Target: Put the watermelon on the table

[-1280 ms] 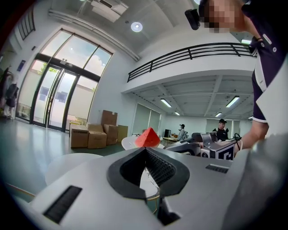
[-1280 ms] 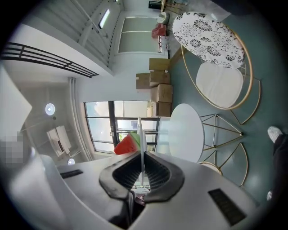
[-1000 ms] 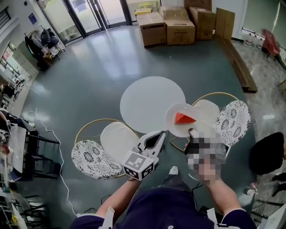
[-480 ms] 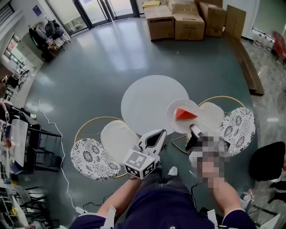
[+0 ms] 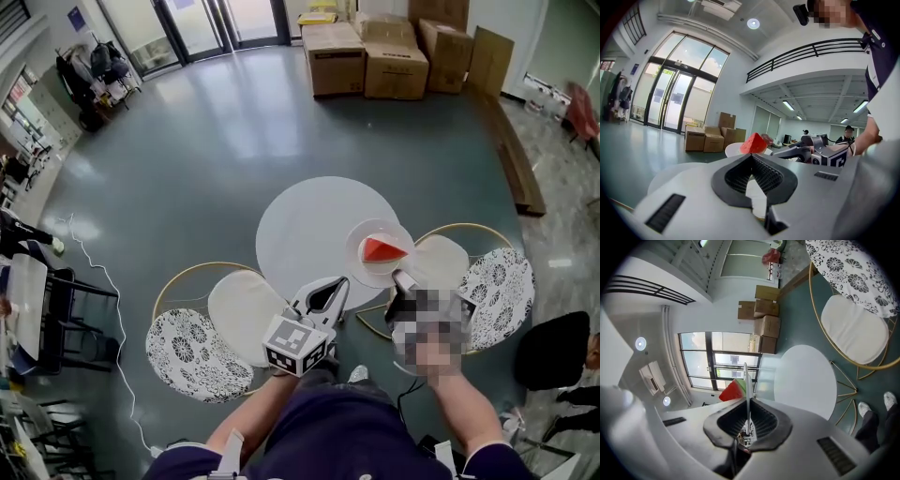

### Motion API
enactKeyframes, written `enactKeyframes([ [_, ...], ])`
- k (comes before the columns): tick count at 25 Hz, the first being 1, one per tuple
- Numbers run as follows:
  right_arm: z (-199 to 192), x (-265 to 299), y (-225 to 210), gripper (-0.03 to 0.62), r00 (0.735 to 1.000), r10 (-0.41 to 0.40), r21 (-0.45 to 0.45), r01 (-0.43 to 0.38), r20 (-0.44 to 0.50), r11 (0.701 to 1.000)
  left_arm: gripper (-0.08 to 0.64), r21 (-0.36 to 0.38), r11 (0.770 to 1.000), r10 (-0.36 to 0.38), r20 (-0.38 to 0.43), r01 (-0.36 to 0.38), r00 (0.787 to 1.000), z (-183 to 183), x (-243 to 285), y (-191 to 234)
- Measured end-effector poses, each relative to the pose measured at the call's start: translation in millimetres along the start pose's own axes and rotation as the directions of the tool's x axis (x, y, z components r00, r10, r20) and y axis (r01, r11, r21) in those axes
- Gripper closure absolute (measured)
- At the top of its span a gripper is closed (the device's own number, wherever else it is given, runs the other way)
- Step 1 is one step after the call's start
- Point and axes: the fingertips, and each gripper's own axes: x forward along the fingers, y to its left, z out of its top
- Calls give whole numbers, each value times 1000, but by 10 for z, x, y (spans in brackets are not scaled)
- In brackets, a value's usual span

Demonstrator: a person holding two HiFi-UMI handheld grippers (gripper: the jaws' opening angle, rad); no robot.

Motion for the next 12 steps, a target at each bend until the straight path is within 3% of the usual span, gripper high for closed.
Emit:
enactKeyframes([
  [5,-1,220,-148,577,999,-39,-3,39,-9,999,557,-23,1000,-11,-20,10,1000,-73,35,165],
  [12,-33,663,-570,577,994,-105,-25,104,-40,994,557,-22,999,29,-42,-30,999,-206,123,587],
])
